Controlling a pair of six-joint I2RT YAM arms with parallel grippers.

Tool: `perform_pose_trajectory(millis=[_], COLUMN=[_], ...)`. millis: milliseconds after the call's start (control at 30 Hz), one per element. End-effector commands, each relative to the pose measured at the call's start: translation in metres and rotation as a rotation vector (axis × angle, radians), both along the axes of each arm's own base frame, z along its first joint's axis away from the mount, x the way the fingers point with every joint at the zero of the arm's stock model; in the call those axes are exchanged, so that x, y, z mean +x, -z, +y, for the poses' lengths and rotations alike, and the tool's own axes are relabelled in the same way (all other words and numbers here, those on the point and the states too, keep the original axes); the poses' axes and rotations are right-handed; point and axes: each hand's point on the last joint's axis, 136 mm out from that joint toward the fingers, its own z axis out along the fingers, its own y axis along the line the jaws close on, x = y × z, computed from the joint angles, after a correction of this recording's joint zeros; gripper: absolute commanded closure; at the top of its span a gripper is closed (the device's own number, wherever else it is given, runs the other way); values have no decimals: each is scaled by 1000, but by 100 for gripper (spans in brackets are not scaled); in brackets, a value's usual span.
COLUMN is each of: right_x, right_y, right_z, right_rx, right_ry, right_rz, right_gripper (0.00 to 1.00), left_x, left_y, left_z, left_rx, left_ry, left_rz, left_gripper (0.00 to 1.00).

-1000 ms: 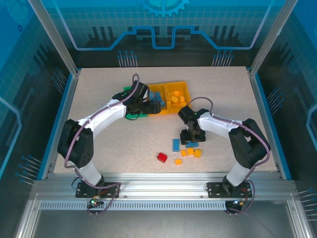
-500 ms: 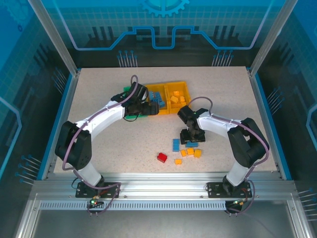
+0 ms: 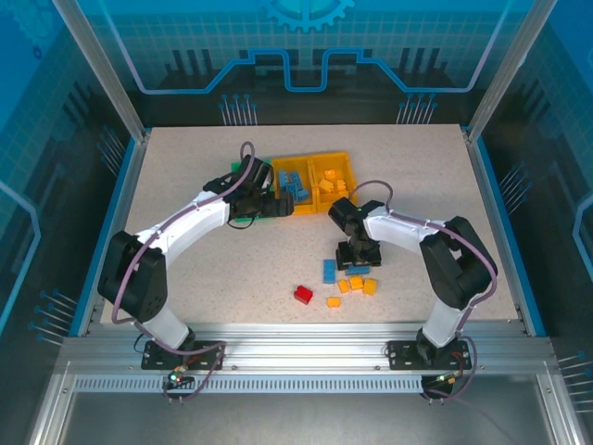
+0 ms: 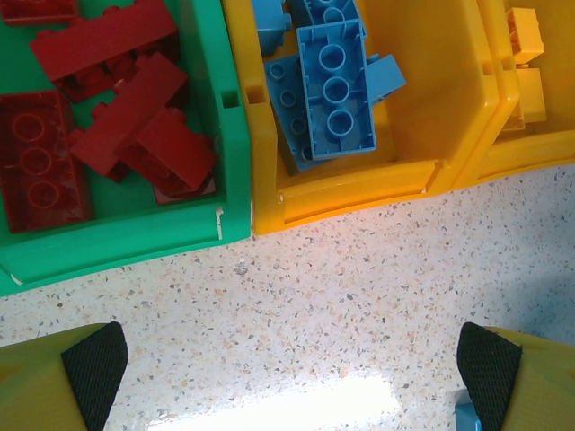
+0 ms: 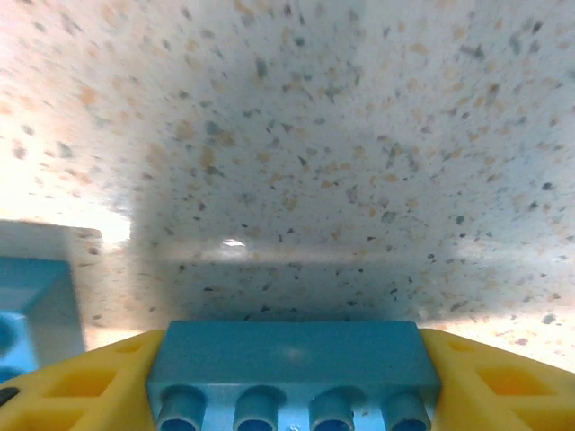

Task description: Sort the legos into containers by color

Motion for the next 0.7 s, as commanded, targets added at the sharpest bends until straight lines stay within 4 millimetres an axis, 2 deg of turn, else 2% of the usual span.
perform_pose_trajectory(millis=[0, 167, 300, 467, 667], right_x=[24, 73, 114, 156, 195], right_y=[-43, -90, -107, -121, -117], right_z=[19, 53, 84, 112, 137], right_rx=[69, 229, 408, 497, 620], right_ry=[-5, 4, 61, 80, 173], right_rz=[-102, -227, -234, -251, -201], right_gripper=[40, 38, 38, 38, 38], left_x=[-3, -10, -20, -34, -49], left_y=[-4, 1, 5, 11, 18], left_z=[9, 14, 16, 15, 3], left_rx=[12, 19, 3, -21, -9], left_ry=[-15, -32, -34, -7, 68], left_rz=[-14, 3, 6, 20, 28], left_gripper=[1, 1, 1, 1, 1])
